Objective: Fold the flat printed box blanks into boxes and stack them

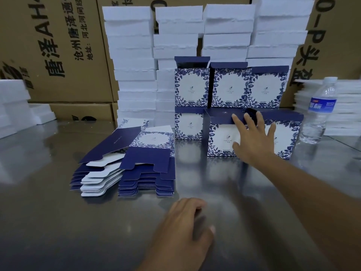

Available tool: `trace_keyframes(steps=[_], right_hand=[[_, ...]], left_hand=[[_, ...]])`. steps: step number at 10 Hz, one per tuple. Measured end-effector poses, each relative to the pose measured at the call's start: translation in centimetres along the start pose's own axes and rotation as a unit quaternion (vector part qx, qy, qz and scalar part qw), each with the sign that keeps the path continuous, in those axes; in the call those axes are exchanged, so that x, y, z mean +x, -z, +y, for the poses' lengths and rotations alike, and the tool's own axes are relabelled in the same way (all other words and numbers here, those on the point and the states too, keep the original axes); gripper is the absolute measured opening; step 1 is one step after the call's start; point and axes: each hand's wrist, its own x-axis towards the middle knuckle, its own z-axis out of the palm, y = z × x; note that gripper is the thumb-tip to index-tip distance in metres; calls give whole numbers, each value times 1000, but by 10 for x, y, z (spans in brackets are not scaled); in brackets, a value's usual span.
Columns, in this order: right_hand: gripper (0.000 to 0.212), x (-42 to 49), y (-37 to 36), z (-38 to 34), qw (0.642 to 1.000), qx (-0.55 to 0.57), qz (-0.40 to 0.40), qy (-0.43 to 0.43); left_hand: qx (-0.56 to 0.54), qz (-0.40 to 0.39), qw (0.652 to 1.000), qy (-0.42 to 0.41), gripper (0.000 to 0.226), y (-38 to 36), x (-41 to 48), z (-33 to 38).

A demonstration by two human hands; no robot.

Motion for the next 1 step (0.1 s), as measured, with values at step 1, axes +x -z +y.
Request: trace_keyframes(steps=[1], right_hand=[[83, -22, 2, -8, 999, 40, 13, 30]], left_hand=[[8, -15, 1000, 21, 30, 2, 1, 3]])
